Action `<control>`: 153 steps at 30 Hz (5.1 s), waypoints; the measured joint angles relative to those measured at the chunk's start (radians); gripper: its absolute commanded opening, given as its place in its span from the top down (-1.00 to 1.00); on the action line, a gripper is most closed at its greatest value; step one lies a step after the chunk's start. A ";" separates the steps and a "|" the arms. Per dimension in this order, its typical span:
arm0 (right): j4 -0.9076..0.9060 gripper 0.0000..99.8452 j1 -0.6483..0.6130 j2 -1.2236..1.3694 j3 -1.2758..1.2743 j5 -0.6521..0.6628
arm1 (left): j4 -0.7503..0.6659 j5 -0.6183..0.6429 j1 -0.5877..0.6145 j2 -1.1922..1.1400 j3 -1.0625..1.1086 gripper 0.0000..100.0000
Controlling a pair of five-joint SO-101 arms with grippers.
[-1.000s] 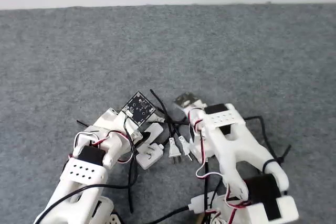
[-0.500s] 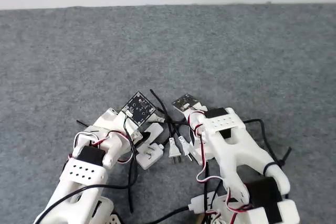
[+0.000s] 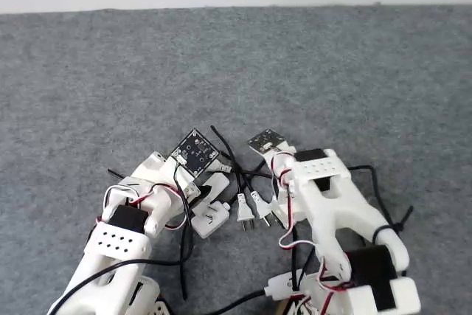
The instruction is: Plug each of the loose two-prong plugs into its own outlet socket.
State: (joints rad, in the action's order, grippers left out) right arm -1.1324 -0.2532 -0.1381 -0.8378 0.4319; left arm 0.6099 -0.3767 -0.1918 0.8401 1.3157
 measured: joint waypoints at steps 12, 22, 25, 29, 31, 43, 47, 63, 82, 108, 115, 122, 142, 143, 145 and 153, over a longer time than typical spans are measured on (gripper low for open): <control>-0.422 0.98 0.061 -0.304 0.324 0.115 | 0.040 0.000 -0.083 0.000 -0.015 0.39; -0.525 0.98 -0.081 -0.414 0.345 0.106 | 0.368 0.023 -0.193 0.000 -0.321 0.40; -0.526 0.98 -0.081 -0.416 0.345 0.103 | 0.471 0.054 -0.270 0.000 -0.413 0.40; -0.563 0.98 -0.089 -0.416 0.362 0.103 | 0.543 0.080 -0.347 0.003 -0.486 0.40; -0.592 0.98 -0.087 -0.437 0.374 0.103 | 0.549 0.081 -0.353 0.025 -0.488 0.40; -0.624 0.98 -0.293 -0.750 0.316 0.031 | 0.555 0.081 -0.367 0.345 -0.379 0.40; -0.624 0.98 -0.334 -0.807 0.304 0.028 | 0.578 0.081 -0.364 0.433 -0.376 0.40; -0.624 0.98 -0.428 -0.830 0.302 0.068 | 0.623 0.081 -0.364 0.623 -0.376 0.40; -0.631 0.98 -0.546 -0.829 0.298 0.040 | 0.482 0.087 -0.359 0.635 -0.152 0.40; -0.632 0.98 -0.436 -0.850 0.437 0.041 | 0.462 0.083 -0.365 0.621 -0.044 0.40; -0.632 0.98 -0.431 -0.832 0.445 0.041 | 0.462 0.083 -0.362 0.624 -0.043 0.40; -0.632 0.98 -0.433 -0.835 0.445 0.041 | 0.462 0.083 -0.362 0.624 -0.043 0.40; -0.632 0.98 -0.367 -0.835 0.373 0.051 | 0.388 0.163 -0.198 0.628 -0.043 0.40; -0.632 0.98 -0.341 -0.835 0.362 0.061 | 0.388 0.163 -0.198 0.628 -0.043 0.40; -0.632 0.98 -0.279 -0.835 0.345 0.091 | 0.388 0.164 -0.198 0.628 -0.043 0.40; -0.632 0.98 0.057 -0.835 0.321 0.221 | 0.358 0.164 -0.141 0.628 -0.043 0.40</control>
State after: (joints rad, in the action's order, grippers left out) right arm -1.7645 -0.1964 -0.9728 -0.5171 0.6529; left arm 0.9674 -0.2125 -0.3330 1.4676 1.2727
